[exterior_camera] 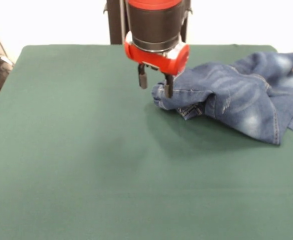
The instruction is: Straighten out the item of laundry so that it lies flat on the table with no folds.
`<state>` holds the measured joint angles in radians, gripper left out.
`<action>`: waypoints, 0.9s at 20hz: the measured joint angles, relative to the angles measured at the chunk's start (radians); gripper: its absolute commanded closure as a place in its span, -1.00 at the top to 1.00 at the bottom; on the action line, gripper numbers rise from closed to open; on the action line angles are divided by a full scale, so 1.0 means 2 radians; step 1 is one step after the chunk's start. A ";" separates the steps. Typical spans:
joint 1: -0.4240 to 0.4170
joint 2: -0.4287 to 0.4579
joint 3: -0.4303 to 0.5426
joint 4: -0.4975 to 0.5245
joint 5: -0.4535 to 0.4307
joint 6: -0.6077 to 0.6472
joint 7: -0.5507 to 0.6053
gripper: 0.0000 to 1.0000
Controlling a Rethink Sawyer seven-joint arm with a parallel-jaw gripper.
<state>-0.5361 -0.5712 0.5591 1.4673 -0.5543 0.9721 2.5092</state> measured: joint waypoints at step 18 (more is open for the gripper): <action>-0.052 -0.025 0.095 0.078 0.007 -0.081 0.000 1.00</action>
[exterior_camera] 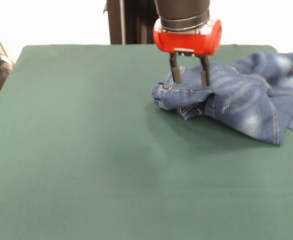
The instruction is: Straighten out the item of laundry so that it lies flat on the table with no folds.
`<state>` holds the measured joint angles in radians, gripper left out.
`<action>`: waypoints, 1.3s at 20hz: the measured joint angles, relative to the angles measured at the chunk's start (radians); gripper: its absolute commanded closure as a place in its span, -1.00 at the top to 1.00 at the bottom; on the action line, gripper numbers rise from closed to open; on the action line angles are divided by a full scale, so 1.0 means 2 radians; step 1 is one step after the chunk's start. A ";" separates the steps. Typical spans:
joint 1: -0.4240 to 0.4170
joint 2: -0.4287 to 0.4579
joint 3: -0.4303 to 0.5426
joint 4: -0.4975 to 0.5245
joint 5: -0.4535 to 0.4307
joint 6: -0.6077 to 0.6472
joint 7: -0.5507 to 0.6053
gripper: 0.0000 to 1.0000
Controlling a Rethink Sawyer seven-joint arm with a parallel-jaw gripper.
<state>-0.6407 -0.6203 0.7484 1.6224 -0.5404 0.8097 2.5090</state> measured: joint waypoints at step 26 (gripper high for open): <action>-0.020 0.036 0.014 0.047 -0.078 -0.046 0.000 1.00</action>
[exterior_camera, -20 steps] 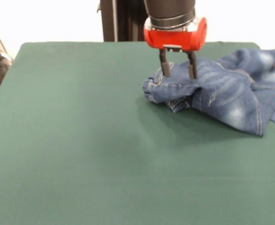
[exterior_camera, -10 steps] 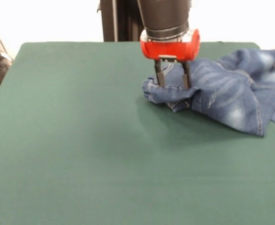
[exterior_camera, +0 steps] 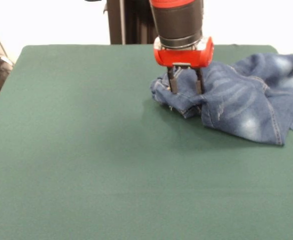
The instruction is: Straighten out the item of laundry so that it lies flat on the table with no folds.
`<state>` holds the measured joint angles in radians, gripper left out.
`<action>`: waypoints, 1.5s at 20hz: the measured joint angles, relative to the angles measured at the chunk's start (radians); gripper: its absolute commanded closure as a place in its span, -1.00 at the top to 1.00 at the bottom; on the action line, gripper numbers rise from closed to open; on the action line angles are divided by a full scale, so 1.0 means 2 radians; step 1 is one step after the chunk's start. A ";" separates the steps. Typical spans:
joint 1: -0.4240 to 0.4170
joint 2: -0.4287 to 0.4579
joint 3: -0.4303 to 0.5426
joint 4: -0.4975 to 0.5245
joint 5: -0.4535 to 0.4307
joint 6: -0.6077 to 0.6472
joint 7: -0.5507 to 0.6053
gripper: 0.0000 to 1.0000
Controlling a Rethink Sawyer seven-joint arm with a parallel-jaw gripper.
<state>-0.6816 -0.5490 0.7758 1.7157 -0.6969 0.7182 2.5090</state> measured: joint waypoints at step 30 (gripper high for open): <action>-0.027 -0.069 0.035 0.109 -0.042 -0.025 0.000 1.00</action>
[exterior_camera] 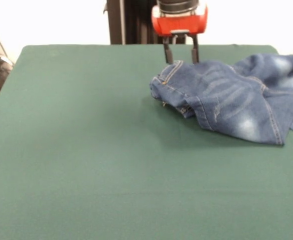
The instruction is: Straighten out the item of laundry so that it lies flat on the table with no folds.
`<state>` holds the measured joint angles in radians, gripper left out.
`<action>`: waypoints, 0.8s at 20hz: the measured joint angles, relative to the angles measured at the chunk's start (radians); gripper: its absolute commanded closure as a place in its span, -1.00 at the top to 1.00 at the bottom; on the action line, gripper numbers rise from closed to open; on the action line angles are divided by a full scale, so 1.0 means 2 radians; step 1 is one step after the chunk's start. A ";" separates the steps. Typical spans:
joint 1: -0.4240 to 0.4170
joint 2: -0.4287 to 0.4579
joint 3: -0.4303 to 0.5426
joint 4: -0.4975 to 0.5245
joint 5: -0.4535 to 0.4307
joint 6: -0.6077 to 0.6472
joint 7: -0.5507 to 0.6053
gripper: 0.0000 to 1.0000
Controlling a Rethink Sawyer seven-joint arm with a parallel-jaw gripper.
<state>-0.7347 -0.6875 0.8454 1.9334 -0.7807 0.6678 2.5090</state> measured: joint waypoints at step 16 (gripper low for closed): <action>-0.001 0.027 -0.002 0.002 -0.033 -0.031 0.000 1.00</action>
<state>-0.7360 -0.6339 0.8404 1.9370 -0.8464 0.6066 2.5090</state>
